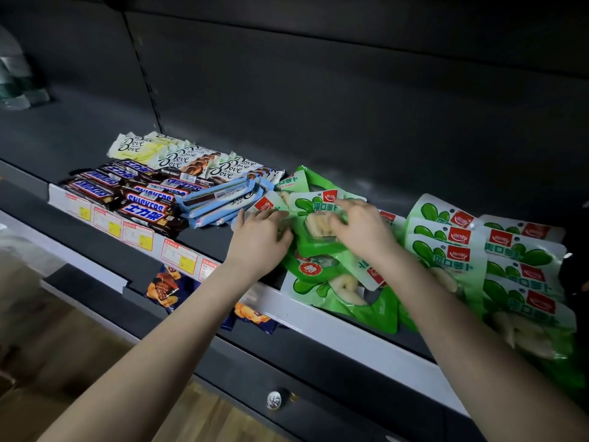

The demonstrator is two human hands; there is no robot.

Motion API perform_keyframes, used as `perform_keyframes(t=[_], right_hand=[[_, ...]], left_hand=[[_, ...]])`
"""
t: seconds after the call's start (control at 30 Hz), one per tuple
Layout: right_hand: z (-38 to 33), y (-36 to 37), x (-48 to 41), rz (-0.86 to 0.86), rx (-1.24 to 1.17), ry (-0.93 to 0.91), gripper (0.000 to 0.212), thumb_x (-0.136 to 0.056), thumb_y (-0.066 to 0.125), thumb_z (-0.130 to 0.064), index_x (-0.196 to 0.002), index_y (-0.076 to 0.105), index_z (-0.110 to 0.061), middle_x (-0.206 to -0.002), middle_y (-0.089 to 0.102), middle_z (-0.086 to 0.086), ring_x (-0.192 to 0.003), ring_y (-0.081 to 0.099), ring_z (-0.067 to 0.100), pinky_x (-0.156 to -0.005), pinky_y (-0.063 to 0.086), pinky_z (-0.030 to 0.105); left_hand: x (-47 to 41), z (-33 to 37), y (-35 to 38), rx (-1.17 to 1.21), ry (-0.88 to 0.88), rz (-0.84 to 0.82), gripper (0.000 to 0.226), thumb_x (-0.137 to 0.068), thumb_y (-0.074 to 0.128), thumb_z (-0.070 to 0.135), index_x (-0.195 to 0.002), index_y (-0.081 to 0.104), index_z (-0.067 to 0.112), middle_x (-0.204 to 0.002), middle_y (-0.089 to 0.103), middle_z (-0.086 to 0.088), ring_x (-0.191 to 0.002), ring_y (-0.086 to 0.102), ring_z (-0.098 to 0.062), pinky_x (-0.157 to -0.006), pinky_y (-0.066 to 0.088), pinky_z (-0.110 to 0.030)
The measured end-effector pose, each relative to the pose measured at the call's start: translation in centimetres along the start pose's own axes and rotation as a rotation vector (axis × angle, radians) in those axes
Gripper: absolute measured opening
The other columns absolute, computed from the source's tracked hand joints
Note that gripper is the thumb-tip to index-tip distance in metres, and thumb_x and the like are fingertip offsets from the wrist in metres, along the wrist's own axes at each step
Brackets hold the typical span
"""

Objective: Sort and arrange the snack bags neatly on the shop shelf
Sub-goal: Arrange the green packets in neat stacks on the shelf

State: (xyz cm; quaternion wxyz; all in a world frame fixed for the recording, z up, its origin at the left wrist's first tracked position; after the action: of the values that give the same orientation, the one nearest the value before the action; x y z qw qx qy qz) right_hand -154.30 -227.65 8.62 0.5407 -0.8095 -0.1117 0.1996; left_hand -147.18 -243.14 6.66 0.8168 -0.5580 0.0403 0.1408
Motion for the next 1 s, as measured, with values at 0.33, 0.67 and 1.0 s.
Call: perform_keyframes(t=[0.33, 0.67, 1.0], right_hand=[[1.0, 2.6, 0.5, -0.223, 0.028, 0.101, 0.079, -0.088, 0.051, -0.055, -0.15, 0.019, -0.018, -0.15, 0.033, 0.014, -0.136, 0.032, 0.032, -0.112, 0.023, 0.045], [2.0, 0.3, 1.9, 0.161, -0.323, 0.254, 0.055, -0.082, 0.066, -0.021, -0.134, 0.05, -0.018, -0.118, 0.06, 0.009, -0.1, 0.058, 0.021, -0.085, 0.042, 0.024], [-0.6, -0.1, 3.5, 0.179, -0.465, 0.216, 0.044, -0.08, 0.069, -0.01, -0.119, 0.062, -0.03, -0.11, 0.059, -0.002, -0.091, 0.058, 0.013, -0.064, 0.035, 0.001]], left_hand=[[-0.1, 2.0, 1.0, 0.097, 0.105, -0.071, 0.046, -0.093, 0.048, 0.035, -0.136, 0.045, 0.02, -0.12, 0.063, -0.009, -0.12, 0.051, -0.026, -0.116, 0.013, -0.045], [-0.4, 1.2, 0.9, 0.3, 0.108, -0.137, 0.052, -0.084, 0.066, 0.017, -0.132, 0.048, 0.024, -0.112, 0.064, -0.009, -0.107, 0.057, -0.027, -0.086, 0.042, -0.028], [0.6, 1.2, 1.3, 0.303, 0.251, -0.132, 0.047, -0.083, 0.067, 0.01, -0.128, 0.055, 0.017, -0.126, 0.057, -0.007, -0.12, 0.048, -0.026, -0.106, 0.033, -0.038]])
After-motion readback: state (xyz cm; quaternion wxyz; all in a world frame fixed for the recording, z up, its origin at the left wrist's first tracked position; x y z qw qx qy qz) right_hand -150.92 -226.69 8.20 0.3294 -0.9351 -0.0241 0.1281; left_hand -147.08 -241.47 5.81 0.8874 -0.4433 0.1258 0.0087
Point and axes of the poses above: each hand's wrist, its own x-axis away from the middle knuckle, its own y-axis out of the palm, z = x × y, the point moved 8 cm from there along -x, towards the middle knuckle
